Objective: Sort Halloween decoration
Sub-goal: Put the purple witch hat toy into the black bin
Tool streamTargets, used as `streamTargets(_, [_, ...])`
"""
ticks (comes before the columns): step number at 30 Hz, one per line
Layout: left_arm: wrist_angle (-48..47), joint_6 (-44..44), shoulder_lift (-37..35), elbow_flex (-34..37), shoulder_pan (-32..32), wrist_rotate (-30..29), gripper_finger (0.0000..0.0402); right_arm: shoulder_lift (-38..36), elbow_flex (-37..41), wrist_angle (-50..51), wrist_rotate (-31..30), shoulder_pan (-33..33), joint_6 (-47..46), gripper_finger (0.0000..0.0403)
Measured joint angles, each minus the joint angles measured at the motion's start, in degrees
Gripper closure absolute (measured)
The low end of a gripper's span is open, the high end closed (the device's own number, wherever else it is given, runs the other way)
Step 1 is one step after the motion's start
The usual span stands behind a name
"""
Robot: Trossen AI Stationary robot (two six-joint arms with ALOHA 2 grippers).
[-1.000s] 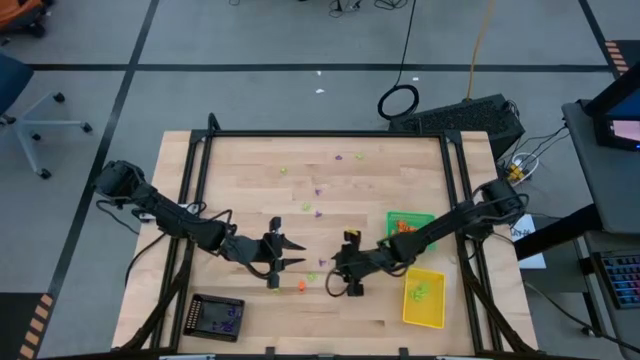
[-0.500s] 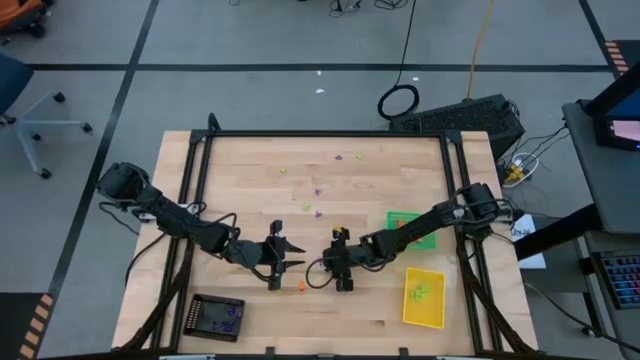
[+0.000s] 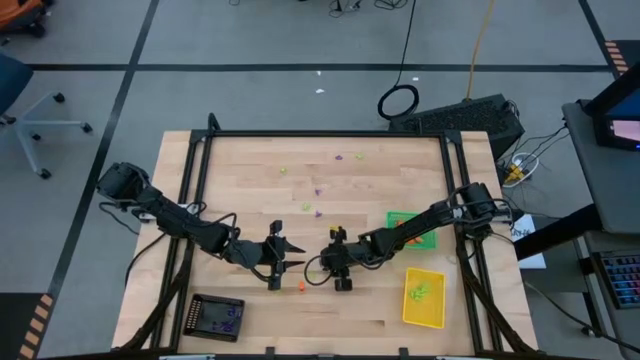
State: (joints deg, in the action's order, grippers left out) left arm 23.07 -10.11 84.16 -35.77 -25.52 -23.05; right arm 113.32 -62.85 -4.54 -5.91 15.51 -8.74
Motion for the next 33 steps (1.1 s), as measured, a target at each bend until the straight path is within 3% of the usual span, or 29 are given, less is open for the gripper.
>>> streamTargets(15, [0.0,0.0,0.0,0.0,0.0,0.0,0.0275,0.0,0.1,-0.5,0.0,0.0,-0.1,0.0396])
streamTargets(33, [-0.1,0.0,0.0,0.0,0.0,0.0,0.0275,0.2,-2.9,-0.4,0.1,0.3,0.8,0.0403])
